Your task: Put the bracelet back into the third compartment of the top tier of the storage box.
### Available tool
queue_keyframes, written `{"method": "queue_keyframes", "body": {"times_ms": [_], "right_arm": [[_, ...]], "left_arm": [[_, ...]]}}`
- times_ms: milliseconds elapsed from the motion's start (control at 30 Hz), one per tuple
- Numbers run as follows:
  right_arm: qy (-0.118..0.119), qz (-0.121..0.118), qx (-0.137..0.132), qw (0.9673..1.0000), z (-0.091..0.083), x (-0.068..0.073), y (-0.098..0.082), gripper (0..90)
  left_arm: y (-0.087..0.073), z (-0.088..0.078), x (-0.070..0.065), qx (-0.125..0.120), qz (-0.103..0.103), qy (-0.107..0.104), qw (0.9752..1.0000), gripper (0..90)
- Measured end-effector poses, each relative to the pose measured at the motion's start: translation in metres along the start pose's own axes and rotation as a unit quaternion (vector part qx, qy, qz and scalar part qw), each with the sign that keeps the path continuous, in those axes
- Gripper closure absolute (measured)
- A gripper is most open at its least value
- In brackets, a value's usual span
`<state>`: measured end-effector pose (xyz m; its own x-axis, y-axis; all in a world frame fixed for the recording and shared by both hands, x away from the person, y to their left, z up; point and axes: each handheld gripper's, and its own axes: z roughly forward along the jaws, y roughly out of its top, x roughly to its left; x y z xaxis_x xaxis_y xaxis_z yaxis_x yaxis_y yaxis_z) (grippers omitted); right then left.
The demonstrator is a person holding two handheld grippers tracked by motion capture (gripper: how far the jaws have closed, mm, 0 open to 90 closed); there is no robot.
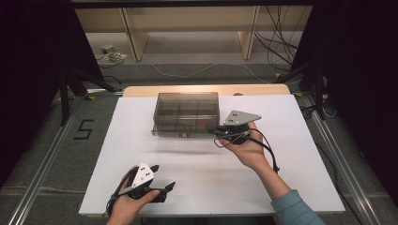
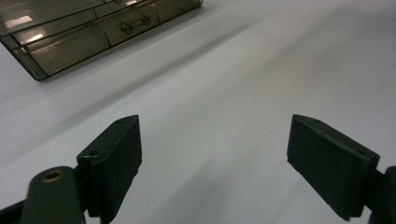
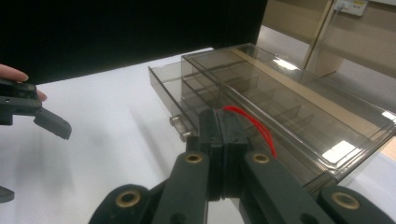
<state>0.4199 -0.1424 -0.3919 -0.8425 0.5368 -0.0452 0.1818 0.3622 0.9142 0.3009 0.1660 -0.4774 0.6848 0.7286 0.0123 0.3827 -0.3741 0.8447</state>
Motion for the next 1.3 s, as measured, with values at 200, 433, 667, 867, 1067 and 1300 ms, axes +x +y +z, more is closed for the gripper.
{"method": "queue_keyframes", "body": {"times_ms": [200, 433, 667, 867, 1067, 1300], "right_arm": [[0.0, 0.001, 0.001, 1.0, 0.001, 0.0, 0.0, 90.0], [0.002, 0.0, 0.003, 1.0, 0.005, 0.0, 0.001, 90.0], [0.004, -0.001, 0.006, 1.0, 0.01, 0.0, 0.002, 90.0], [0.004, 0.001, 0.008, 1.0, 0.013, -0.001, 0.003, 90.0], [0.004, 0.004, 0.011, 0.9999, 0.015, -0.002, 0.002, 90.0], [0.003, 0.006, 0.016, 0.9998, 0.016, -0.005, 0.001, 90.0]], "left_arm": [[0.0, 0.0, 0.0, -0.001, 0.0, 0.001, 1.0, 17.9], [0.0, 0.0, 0.0, 0.0, 0.001, 0.0, 1.0, 17.9], [0.0, 0.0, 0.0, 0.0, 0.001, 0.001, 1.0, 17.9], [0.0, 0.0, -0.001, 0.0, 0.002, 0.001, 1.0, 17.9], [0.0, 0.0, -0.001, 0.0, 0.002, -0.001, 1.0, 17.9], [0.0, 0.0, -0.001, 0.0, 0.003, -0.001, 1.0, 17.9]]}}
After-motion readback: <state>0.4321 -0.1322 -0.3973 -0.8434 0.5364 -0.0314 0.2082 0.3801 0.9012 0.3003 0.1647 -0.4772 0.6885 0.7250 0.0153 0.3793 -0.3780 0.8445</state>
